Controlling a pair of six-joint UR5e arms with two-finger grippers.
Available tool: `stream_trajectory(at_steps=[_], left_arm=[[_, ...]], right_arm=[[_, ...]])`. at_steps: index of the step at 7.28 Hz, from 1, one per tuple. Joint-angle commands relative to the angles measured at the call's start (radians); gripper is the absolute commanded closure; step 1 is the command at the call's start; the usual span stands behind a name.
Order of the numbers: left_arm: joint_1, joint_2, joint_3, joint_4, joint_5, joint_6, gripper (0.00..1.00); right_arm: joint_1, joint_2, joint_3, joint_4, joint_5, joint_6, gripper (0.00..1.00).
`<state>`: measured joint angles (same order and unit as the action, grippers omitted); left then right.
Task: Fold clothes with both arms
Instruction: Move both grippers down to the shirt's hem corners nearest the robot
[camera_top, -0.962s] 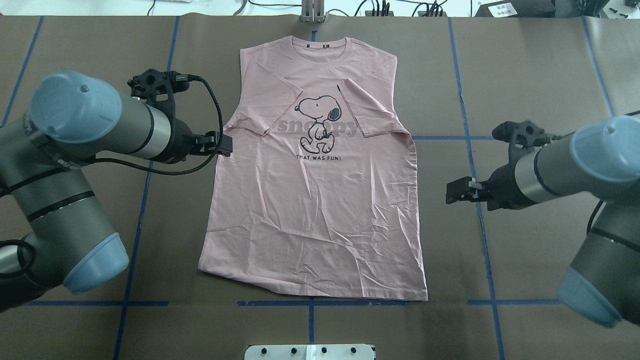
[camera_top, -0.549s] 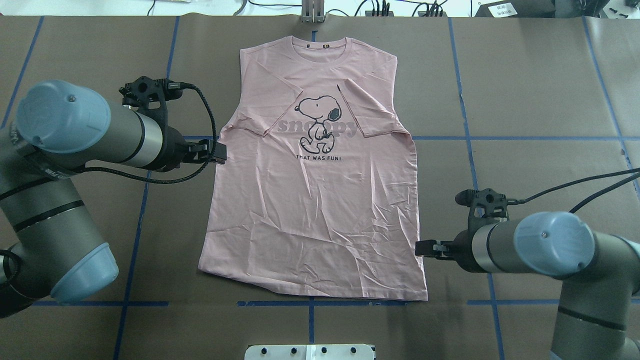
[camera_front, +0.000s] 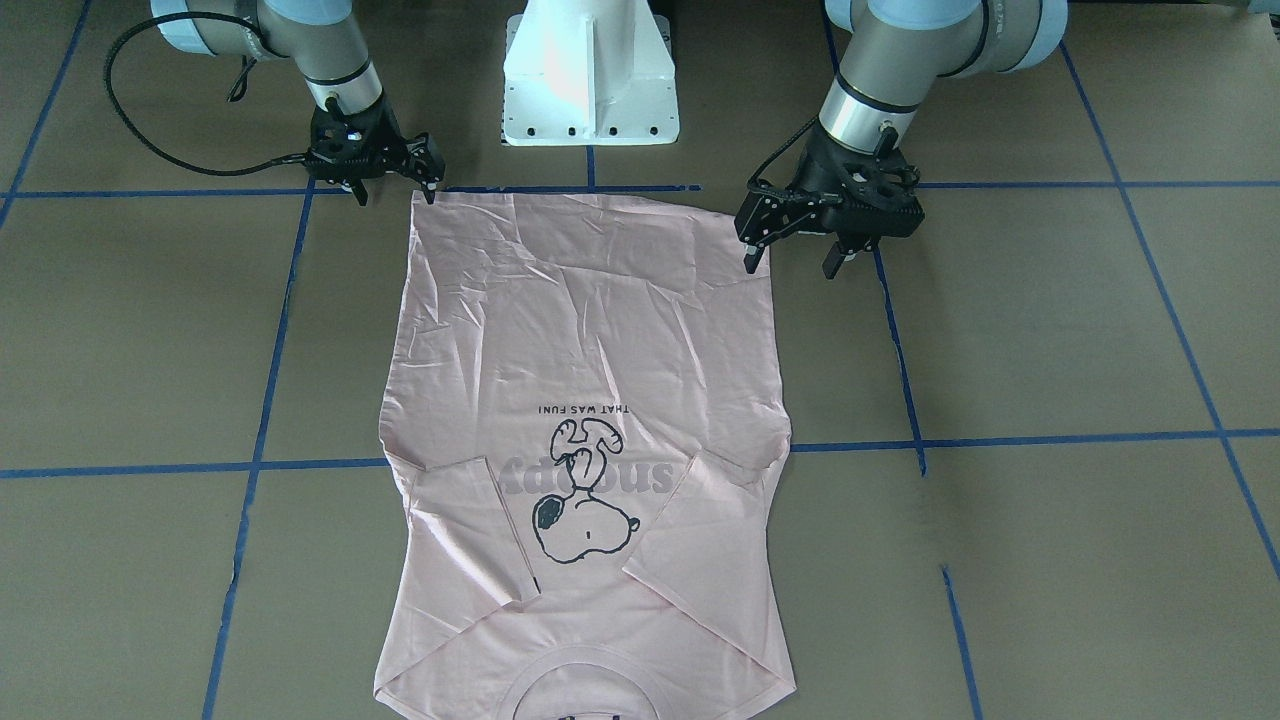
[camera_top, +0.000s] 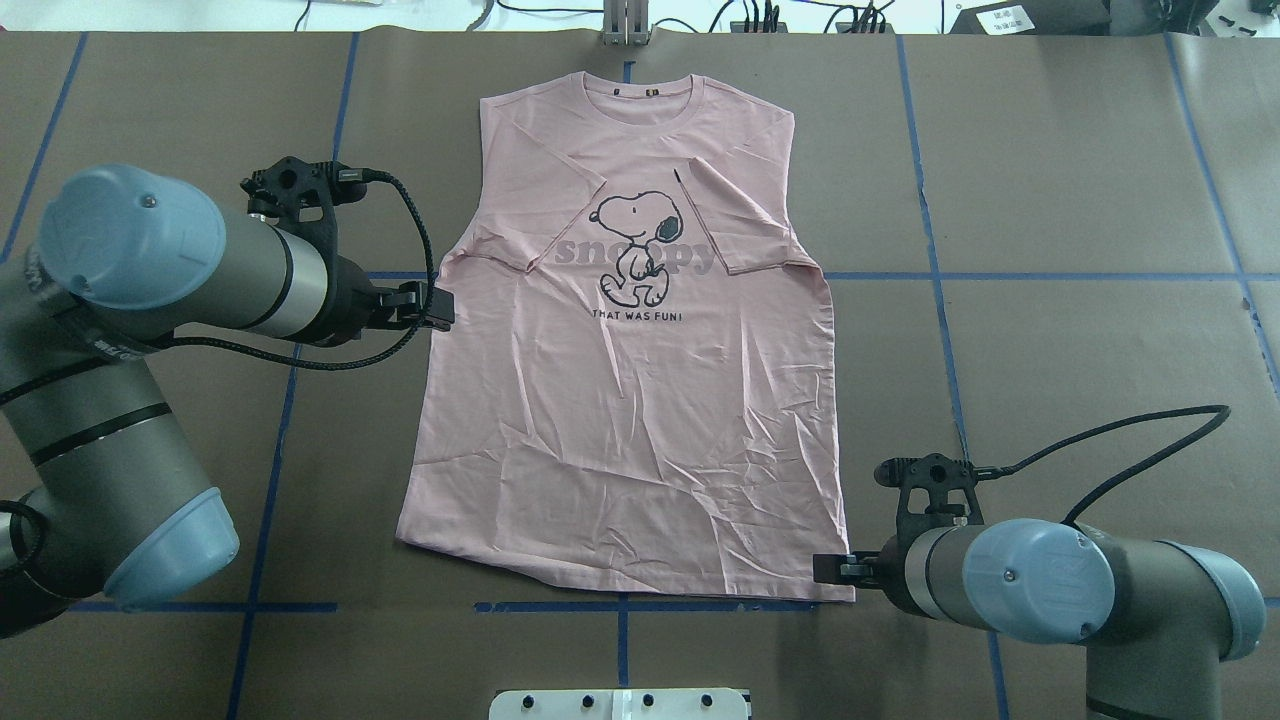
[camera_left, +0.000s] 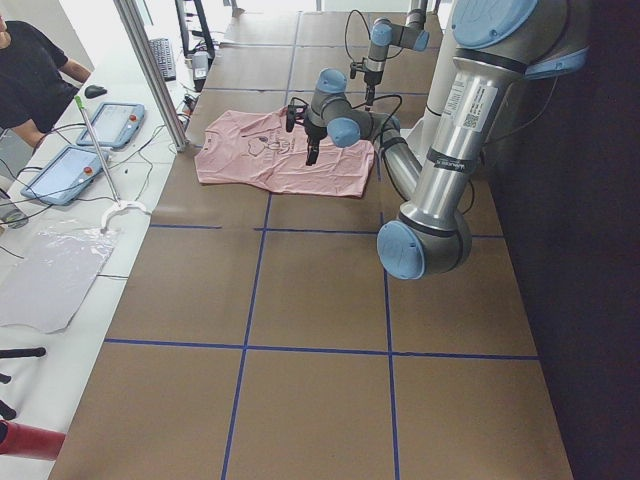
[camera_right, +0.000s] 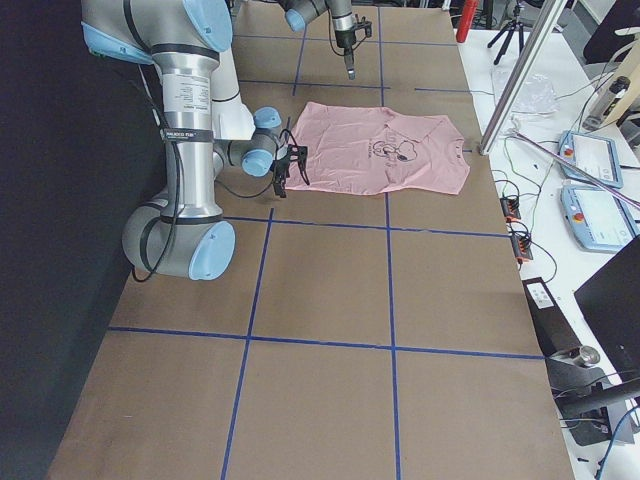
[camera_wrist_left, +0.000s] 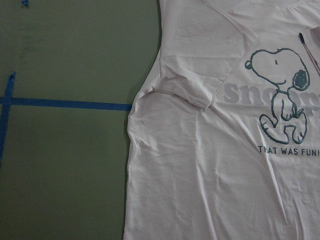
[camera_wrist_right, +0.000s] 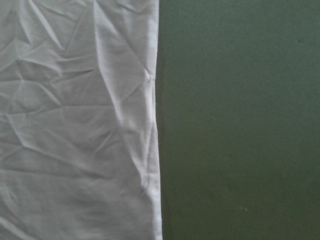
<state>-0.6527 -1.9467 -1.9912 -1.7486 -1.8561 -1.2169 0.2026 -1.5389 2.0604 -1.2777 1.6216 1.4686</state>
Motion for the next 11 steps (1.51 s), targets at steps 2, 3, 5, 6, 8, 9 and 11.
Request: stream_trajectory(at_steps=[2,3,5,6,8,9,11], left_arm=[[0.005,0.0,0.006,-0.002,0.002,0.0,0.0],[0.005,0.0,0.006,-0.002,0.0,0.0,0.0],[0.005,0.0,0.006,-0.003,-0.002,0.0,0.0],[0.007,-0.001,0.006,-0.003,-0.002,-0.001,0.0],[0.007,-0.001,0.005,-0.003,-0.002,-0.001,0.0],[0.007,-0.003,0.005,-0.003,0.0,-0.001,0.0],[0.015,-0.008,0.008,-0.003,0.0,-0.001,0.0]], right_arm=[[-0.026,0.039,-0.022,-0.014,-0.002,0.001,0.0],[-0.028,0.04,-0.029,-0.014,-0.002,-0.001,0.0],[-0.031,0.04,-0.032,-0.014,-0.002,0.001,0.04],[-0.031,0.04,-0.032,-0.015,0.0,0.001,0.32],[-0.025,0.039,-0.023,-0.011,0.006,-0.001,0.91],[-0.026,0.04,-0.025,-0.011,0.003,-0.001,1.0],[-0.025,0.042,-0.023,-0.011,0.004,-0.001,1.0]])
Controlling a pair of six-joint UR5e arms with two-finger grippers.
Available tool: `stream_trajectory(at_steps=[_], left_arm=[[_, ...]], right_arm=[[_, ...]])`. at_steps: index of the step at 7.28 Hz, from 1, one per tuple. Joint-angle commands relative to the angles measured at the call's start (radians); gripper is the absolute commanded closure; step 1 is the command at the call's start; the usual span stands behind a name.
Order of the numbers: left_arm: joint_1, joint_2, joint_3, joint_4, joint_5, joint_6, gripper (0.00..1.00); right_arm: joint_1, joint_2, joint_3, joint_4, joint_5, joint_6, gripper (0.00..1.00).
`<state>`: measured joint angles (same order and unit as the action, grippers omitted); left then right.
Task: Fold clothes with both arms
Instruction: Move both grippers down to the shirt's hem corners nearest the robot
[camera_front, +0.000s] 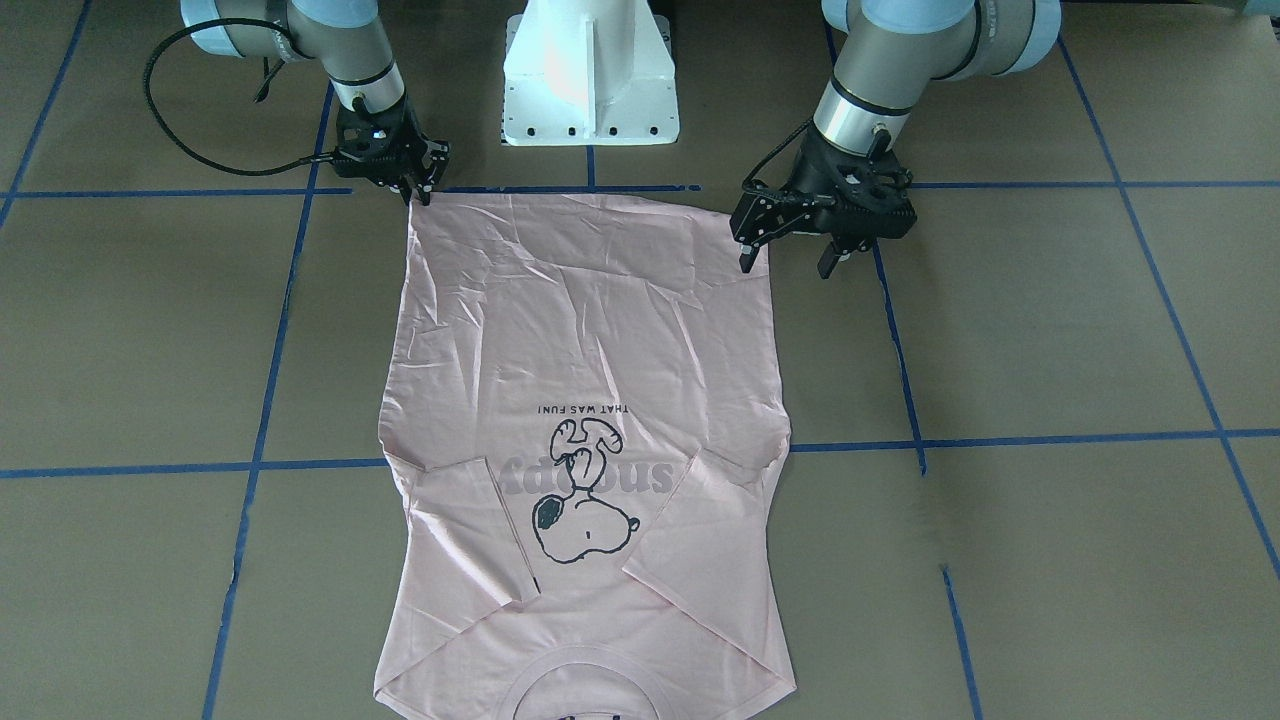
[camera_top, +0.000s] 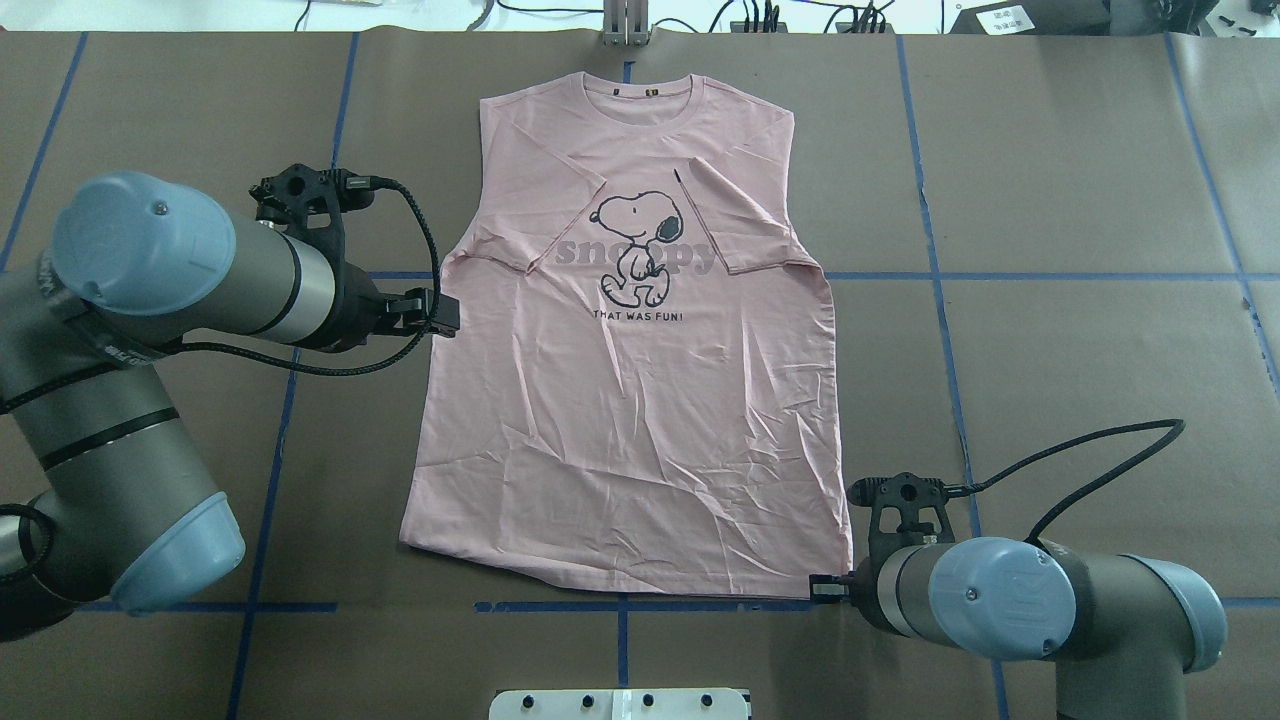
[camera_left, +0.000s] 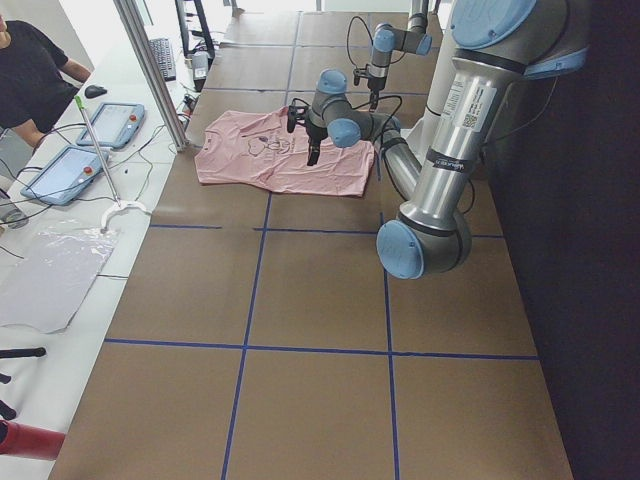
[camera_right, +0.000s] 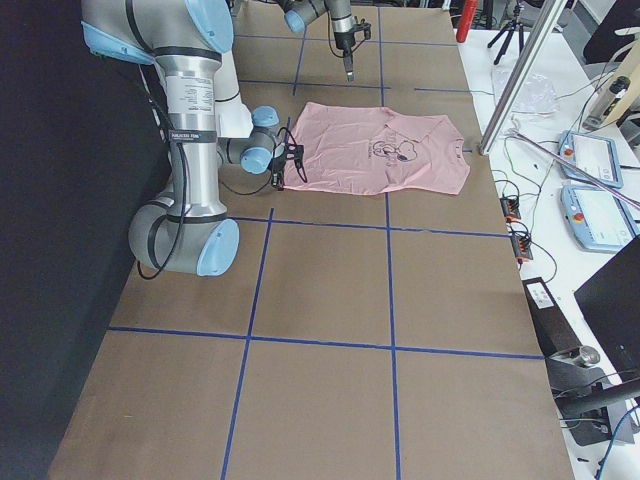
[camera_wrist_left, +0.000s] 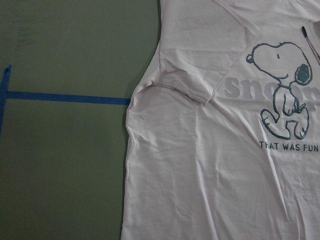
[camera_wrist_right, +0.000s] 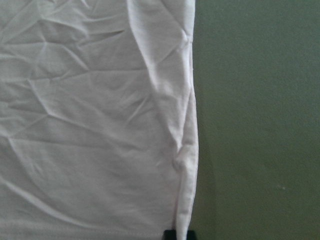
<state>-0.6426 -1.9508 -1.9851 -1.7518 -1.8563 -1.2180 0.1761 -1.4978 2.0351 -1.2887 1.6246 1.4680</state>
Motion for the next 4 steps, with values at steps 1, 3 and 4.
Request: stream_trajectory(at_steps=[1,3,4], left_arm=[[0.024,-0.005,0.003,0.0,0.0,-0.003,0.0],[0.031,-0.004,0.0,0.0,-0.001,-0.033,0.0],[0.059,0.004,-0.006,0.002,0.002,-0.146,0.0]], right_arm=[[0.0,0.001,0.004,0.0,0.0,0.0,1.0],[0.009,0.008,0.022,0.0,0.001,0.0,1.0],[0.014,0.008,0.048,0.0,0.001,0.0,1.0]])
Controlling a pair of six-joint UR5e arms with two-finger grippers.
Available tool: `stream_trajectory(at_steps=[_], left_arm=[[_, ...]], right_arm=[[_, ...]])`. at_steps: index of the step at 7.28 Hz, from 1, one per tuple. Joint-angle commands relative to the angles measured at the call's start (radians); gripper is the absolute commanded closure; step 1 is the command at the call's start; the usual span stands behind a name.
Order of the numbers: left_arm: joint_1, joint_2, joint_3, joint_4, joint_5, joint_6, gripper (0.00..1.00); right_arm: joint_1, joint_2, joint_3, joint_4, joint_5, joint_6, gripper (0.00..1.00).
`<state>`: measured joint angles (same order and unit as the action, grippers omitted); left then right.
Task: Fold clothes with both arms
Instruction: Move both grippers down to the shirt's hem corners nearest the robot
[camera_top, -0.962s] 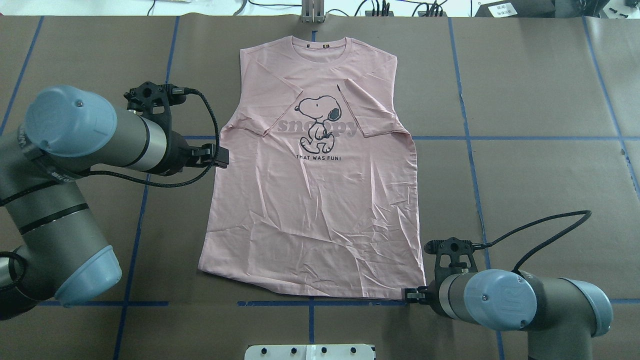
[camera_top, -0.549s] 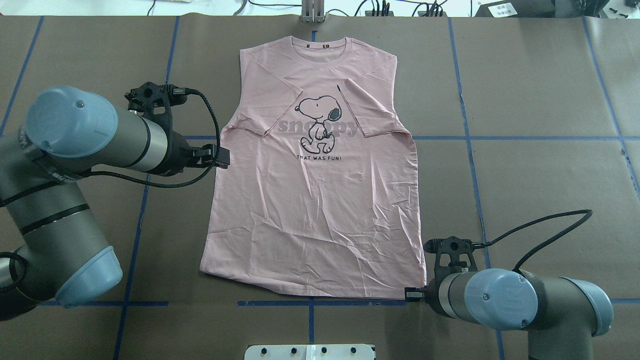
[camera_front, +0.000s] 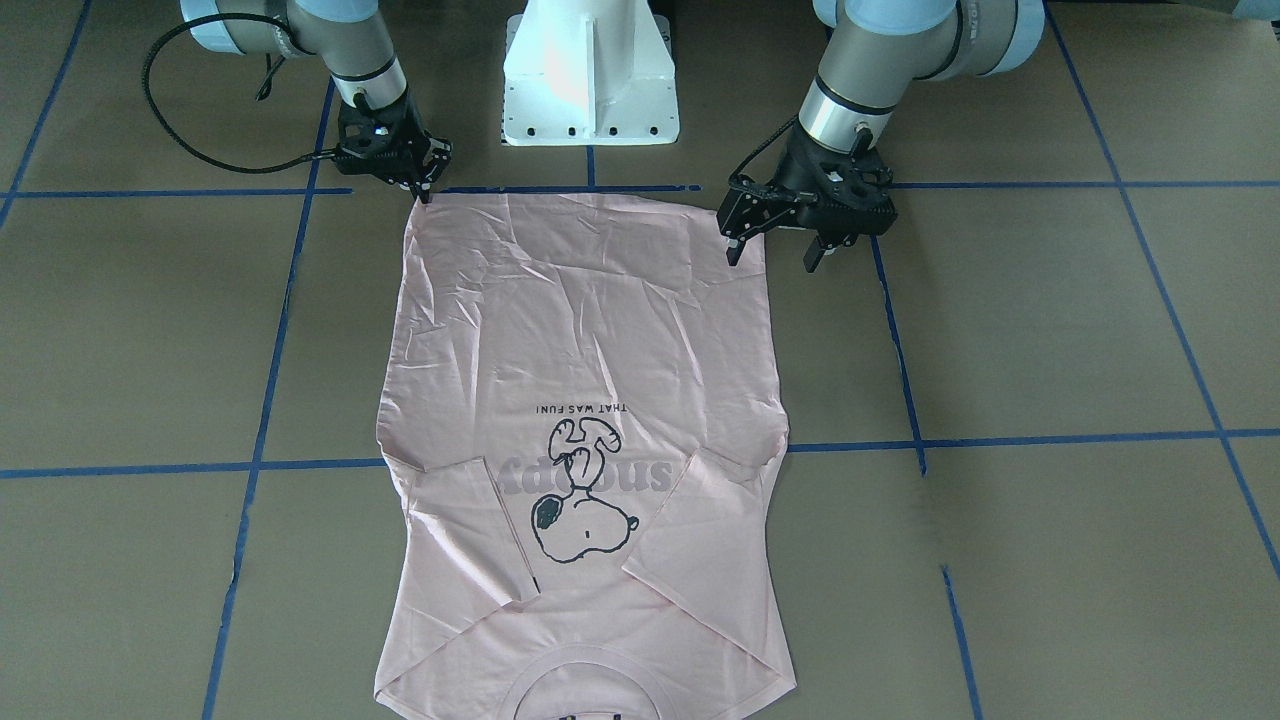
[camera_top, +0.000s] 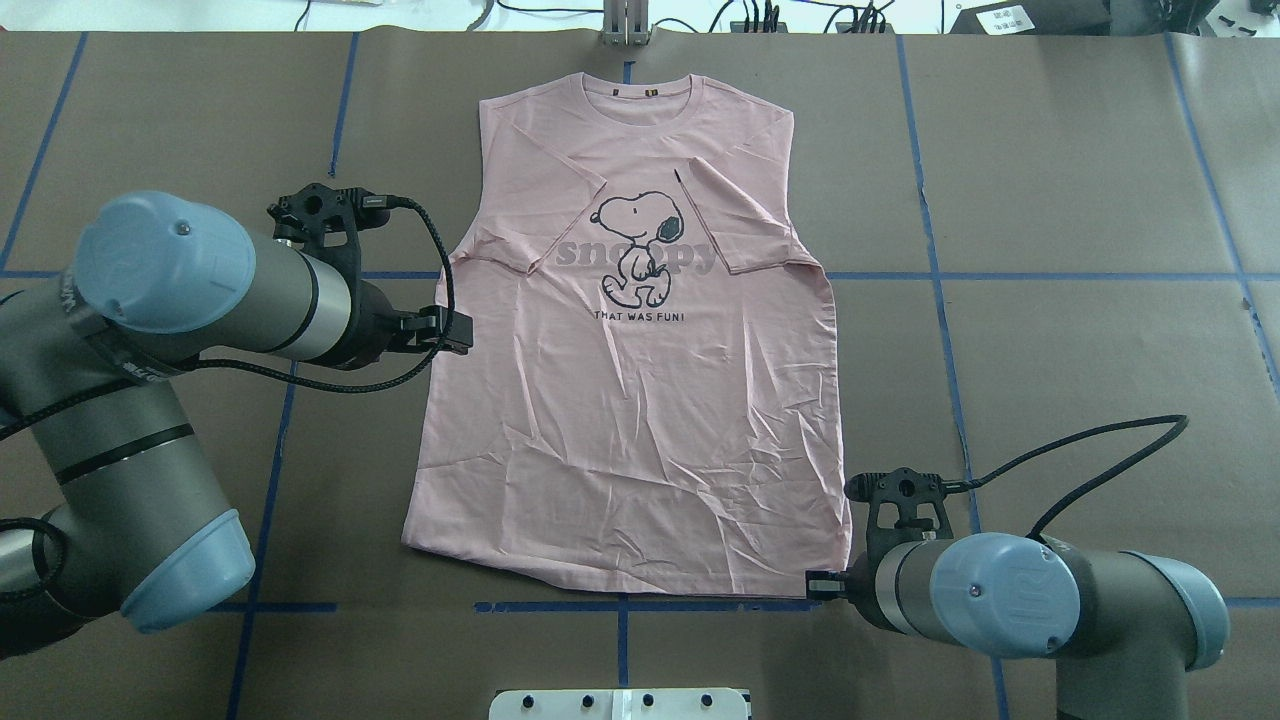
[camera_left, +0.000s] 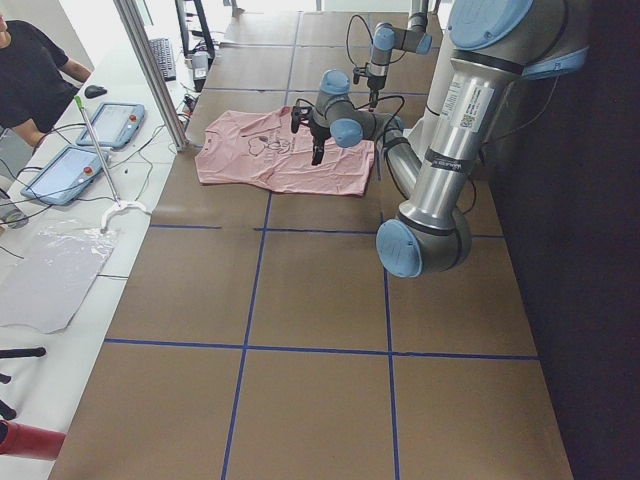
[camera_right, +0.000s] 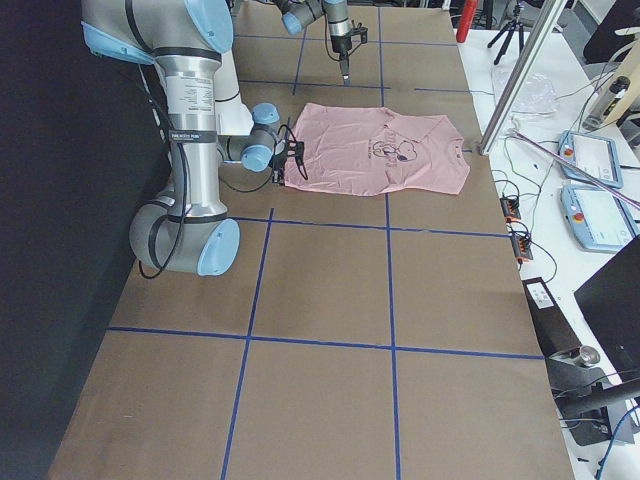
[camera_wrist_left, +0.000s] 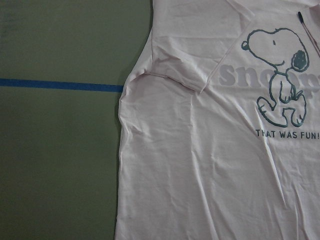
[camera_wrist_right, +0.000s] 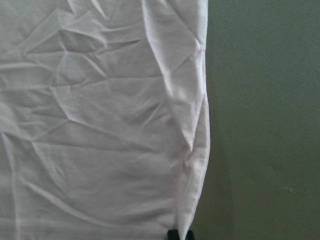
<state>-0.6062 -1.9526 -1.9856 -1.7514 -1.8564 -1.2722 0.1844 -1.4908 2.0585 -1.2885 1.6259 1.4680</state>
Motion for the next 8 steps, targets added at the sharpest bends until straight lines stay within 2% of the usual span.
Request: stream_trajectory(at_steps=[1,3,4,6,8], left_arm=[[0.098,0.03,-0.022,0.006,0.015,-0.269,0.0],[0.302,0.07,-0.038,0.038,0.161,-0.479,0.0],[0.348,0.073,-0.036,0.064,0.186,-0.531,0.0],[0.378,0.098,-0.028,0.064,0.227,-0.55,0.0],[0.378,0.113,-0.033,0.063,0.27,-0.468,0.02]], right_arm=[[0.013,0.001,0.038,0.0,0.002,0.0,1.0],[0.018,0.006,0.052,0.011,-0.003,0.0,1.0],[0.018,0.009,0.051,0.011,-0.006,0.002,1.0],[0.02,0.017,0.051,0.012,-0.006,0.002,1.0],[0.023,0.018,0.049,0.012,-0.006,0.0,1.0]])
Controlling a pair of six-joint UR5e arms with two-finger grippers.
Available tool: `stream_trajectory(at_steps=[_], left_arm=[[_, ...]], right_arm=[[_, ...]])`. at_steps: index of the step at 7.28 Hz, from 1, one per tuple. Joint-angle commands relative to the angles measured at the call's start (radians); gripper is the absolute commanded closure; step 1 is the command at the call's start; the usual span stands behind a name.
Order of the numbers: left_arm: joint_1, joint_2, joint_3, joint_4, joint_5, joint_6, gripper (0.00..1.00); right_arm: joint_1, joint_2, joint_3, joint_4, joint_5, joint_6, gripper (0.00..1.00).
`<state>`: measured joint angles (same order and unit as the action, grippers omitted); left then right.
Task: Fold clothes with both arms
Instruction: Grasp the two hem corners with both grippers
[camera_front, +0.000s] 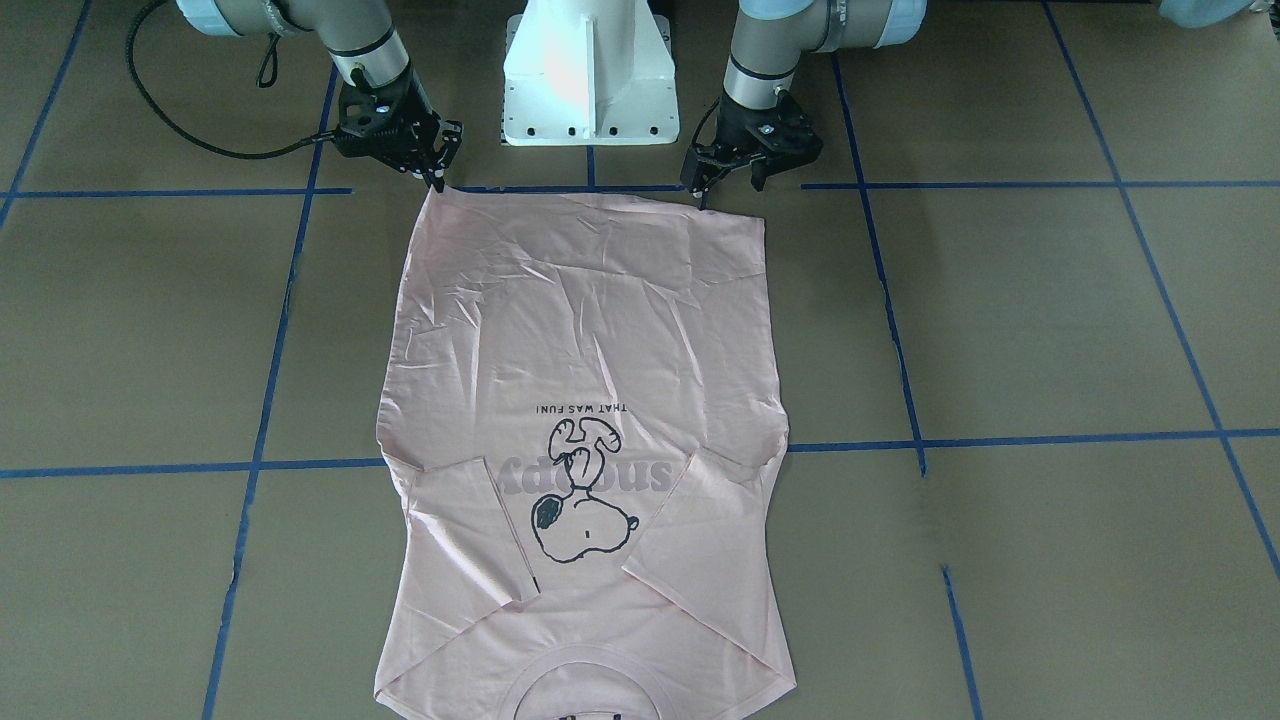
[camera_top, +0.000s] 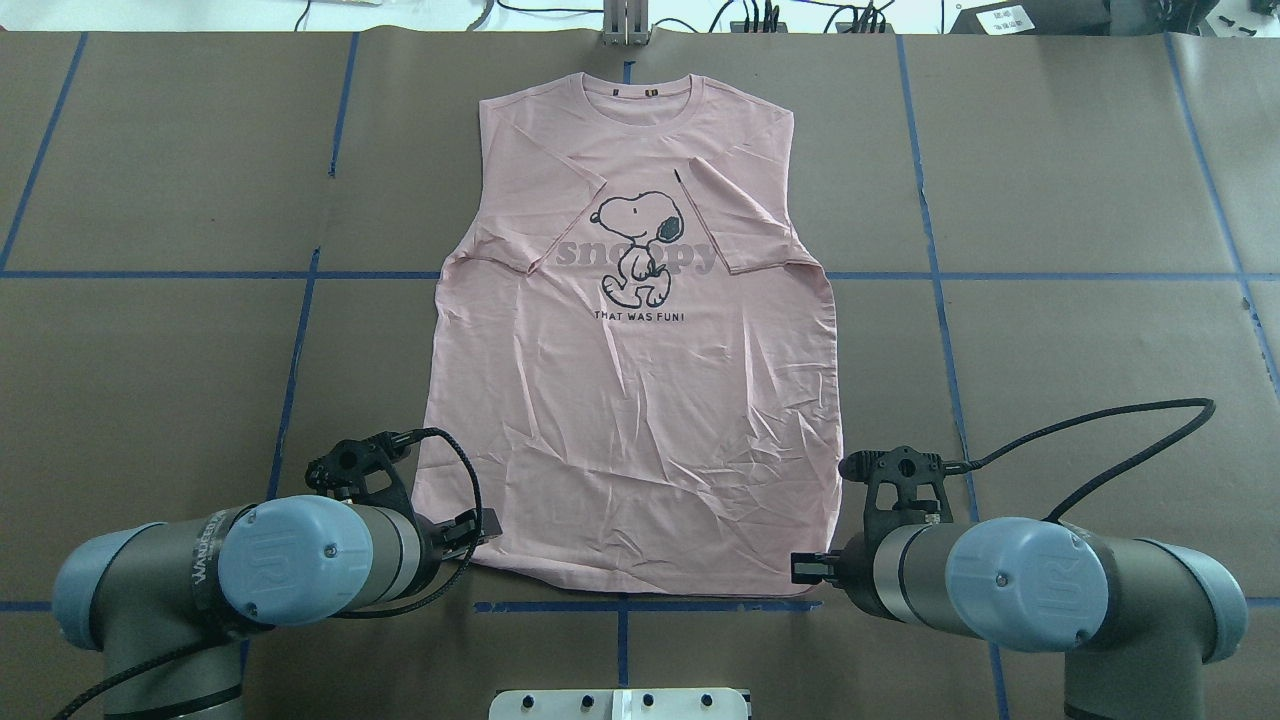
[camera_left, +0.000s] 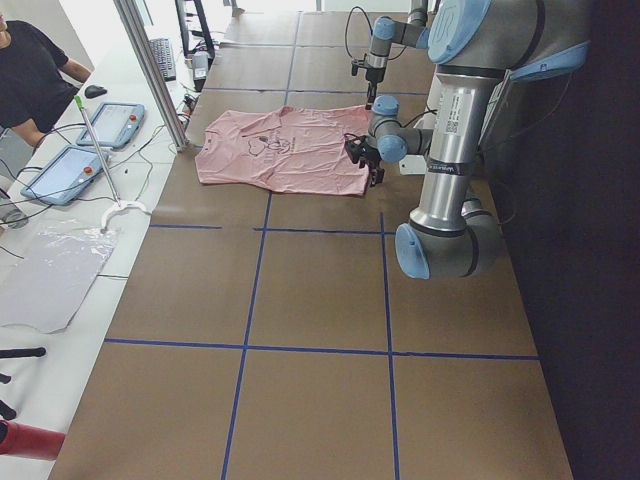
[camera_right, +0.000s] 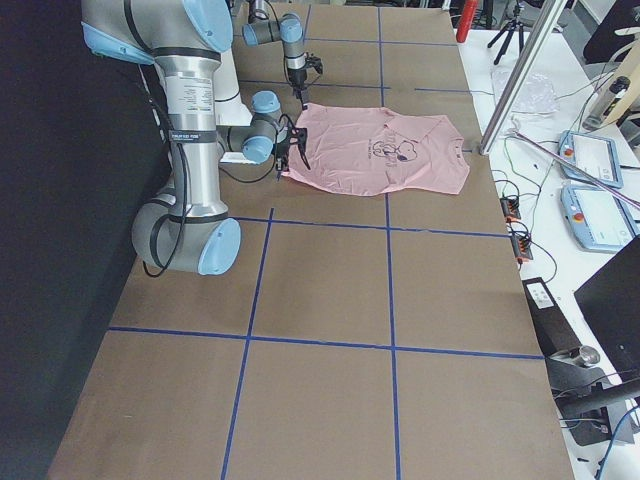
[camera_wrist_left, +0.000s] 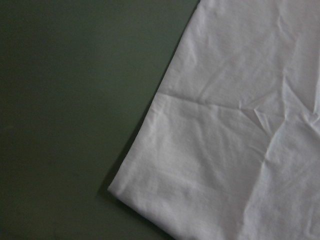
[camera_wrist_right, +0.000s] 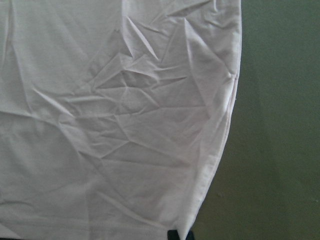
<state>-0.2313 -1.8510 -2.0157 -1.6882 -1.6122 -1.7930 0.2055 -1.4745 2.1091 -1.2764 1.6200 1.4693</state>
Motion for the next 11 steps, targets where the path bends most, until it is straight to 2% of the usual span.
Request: stream_trajectory(at_steps=[1,3,6,11], left_arm=[[0.003,0.012,-0.005,-0.001,0.028,0.125,0.02],[0.001,0.012,0.0,-0.013,0.025,0.281,0.04],[-0.008,0.03,0.029,-0.082,0.023,0.334,0.04],[-0.01,0.05,0.037,-0.085,0.023,0.337,0.04]], right_arm=[[0.002,0.002,-0.001,0.0,0.0,0.0,1.0],[0.002,0.002,-0.001,0.0,0.0,-0.001,1.0],[0.005,0.002,-0.001,0.0,0.001,-0.001,1.0],[0.006,0.002,0.0,0.0,0.005,-0.001,1.0]])
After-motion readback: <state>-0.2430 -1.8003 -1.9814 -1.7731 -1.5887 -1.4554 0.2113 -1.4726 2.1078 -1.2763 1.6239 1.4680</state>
